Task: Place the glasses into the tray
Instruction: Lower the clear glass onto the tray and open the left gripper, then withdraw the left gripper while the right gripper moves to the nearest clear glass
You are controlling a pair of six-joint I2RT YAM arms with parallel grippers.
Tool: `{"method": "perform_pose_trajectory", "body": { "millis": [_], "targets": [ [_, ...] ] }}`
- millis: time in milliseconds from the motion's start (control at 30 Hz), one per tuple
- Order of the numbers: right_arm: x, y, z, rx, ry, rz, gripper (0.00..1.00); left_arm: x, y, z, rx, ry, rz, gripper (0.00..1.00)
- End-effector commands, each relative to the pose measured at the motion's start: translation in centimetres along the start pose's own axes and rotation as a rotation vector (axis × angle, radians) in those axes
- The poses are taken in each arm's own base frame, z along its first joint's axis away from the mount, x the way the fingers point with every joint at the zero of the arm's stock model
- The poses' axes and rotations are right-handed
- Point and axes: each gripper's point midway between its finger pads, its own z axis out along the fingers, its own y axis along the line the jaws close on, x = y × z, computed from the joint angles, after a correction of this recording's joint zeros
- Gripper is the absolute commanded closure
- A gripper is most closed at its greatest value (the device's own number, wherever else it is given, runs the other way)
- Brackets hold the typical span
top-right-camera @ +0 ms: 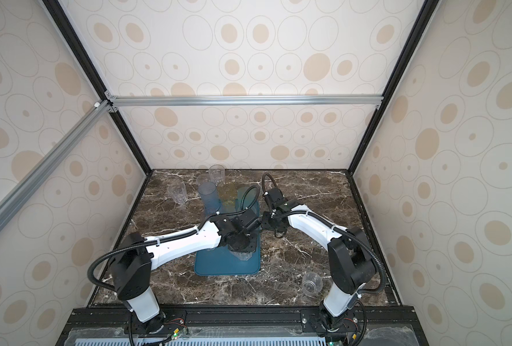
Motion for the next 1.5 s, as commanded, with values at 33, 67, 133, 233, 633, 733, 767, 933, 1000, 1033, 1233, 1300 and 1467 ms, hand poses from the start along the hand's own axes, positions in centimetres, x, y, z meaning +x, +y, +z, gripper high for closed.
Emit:
{"method": "perform_pose_trajectory", "body": {
  "millis": [33,67,133,233,633,733,767,933,1000,1033,1233,1300,1467],
  "targets": [
    [-0.5,-1.4,-1.4,-0.003,-0.023,0.031,0.58,-2.2,-1.1,0.2,-0.052,-0.028,0.152,1.00],
    [-0.5,-1.6,-1.4,0.000,-0.024,0.033,0.58,-2.5,-1.3,0.6,-0.062,-0.024,0.169,1.00],
    [-0.4,-1.8,-1.6,0.004,-0.024,0.033,0.59,-2.7,-1.4,1.3,-0.079,-0.015,0.199,1.00],
    [-0.1,-2.0,-1.5,0.006,-0.015,0.035,0.58,-3.2,-1.9,1.4,-0.076,-0.011,0.224,0.97],
    [0.9,-1.9,-1.6,-0.015,0.016,0.038,0.58,-6.3,-3.4,-3.9,-0.014,-0.152,0.229,0.55],
    [1.5,-1.1,-2.0,-0.050,0.046,0.020,0.57,-6.4,-3.2,-5.4,-0.008,-0.178,0.228,0.52],
    [1.7,-0.9,-2.3,-0.065,0.052,0.014,0.56,-6.4,-3.1,-5.9,-0.003,-0.187,0.230,0.51],
    [3.4,0.7,-3.4,-0.163,0.115,-0.024,0.49,-6.8,-1.4,-9.3,-0.001,-0.285,0.216,0.49],
    [4.0,1.3,-3.7,-0.183,0.131,-0.044,0.48,-7.0,-0.4,-10.4,0.006,-0.326,0.196,0.48],
    [4.3,1.6,-3.7,-0.185,0.138,-0.055,0.47,-7.1,0.4,-10.9,0.009,-0.346,0.181,0.48],
    [5.2,3.0,-2.7,-0.179,0.170,-0.088,0.47,-7.8,6.0,-12.9,-0.047,-0.481,0.082,0.50],
    [5.1,3.4,-2.1,-0.161,0.173,-0.097,0.48,-8.1,7.4,-13.6,-0.040,-0.524,0.046,0.50],
    [4.9,4.9,-0.4,-0.154,0.194,-0.112,0.52,-8.1,9.0,-14.5,-0.014,-0.578,0.002,0.50]
  ]
}}
